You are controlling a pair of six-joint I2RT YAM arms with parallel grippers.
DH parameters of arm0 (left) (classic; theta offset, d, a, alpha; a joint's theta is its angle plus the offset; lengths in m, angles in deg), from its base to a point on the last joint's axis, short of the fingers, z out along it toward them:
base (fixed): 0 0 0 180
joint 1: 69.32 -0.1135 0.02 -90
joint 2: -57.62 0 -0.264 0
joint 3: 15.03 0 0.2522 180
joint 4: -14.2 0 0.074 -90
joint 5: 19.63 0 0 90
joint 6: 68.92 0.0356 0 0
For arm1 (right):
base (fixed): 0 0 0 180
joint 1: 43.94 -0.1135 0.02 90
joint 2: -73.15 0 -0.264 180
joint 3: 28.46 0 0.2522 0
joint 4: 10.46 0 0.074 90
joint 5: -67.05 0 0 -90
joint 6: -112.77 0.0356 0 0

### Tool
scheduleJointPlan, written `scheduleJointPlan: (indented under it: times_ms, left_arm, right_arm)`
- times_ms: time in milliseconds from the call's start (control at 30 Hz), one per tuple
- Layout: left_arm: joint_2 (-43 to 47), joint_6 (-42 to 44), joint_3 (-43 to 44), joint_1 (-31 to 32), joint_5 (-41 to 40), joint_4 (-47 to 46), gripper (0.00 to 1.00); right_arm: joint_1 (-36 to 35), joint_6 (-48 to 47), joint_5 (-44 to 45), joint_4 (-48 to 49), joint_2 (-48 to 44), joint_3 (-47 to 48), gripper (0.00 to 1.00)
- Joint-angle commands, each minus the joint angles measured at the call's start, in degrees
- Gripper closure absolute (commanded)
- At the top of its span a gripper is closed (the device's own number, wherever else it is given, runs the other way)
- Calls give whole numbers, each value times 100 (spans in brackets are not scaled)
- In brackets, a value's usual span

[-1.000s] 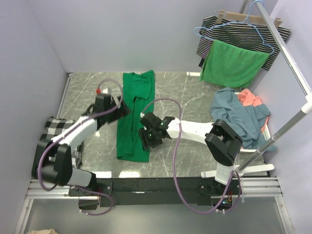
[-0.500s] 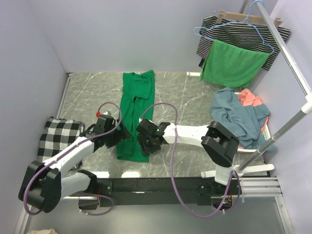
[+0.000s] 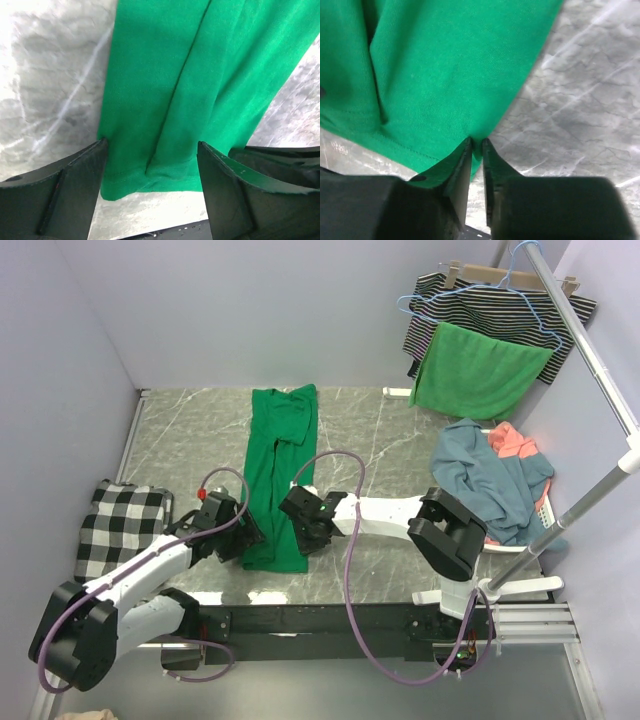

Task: Fold and stack the t-shirts
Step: Grab the bottom of the folded rectangular tshirt with both arms

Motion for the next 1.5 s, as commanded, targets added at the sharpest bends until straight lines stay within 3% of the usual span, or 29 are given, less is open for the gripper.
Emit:
scheduleJointPlan:
  times_ms: [0,133,267,367,467,500,567,1067,1167,1267,1300,1333,1467]
  left_arm:
    - [-58,-221,-51,228,-196,329,24]
    - [-217,-230,-34,333,-196,355,38]
    - [-270,-256,-34,351,-389,391,44]
    - [-375,-265,-25,377,-407,417,57]
    - [-498,-265,-16,430,-398,417,78]
    - [-551,-265,1,439,-406,426,92]
    - [-569,-265,10,465,-424,443,99]
    - [-859,-283,63,729,-468,523,99]
    - [-903,-256,72,755,-459,522,99]
    - [-973,-177,124,755,-468,514,99]
    - [-1008,-142,177,755,-459,514,81]
    - [-1008,-81,203,747,-442,505,77]
    - [-842,-71,247,755,-503,513,77]
  right_arm:
    - [49,208,478,-242,121,-312,84]
    - [93,323,557,-233,33,-593,100]
    - [93,446,865,-409,-63,-716,100]
    - [110,568,1085,-550,-230,-848,100]
    - [145,639,1164,-620,-353,-936,100]
    - [154,639,1164,-611,-371,-945,100]
    - [172,657,1164,-611,-397,-972,100]
    - [524,1070,1639,-1042,-977,-1472,100]
    - [524,1070,1612,-1051,-942,-1508,90]
    - [515,1061,1717,-1094,-1074,-1464,64]
    - [523,1044,1761,-1130,-1248,-1429,56]
    - [506,922,1797,-1113,-1363,-1333,55]
    - [489,394,1657,-911,-1829,-929,53]
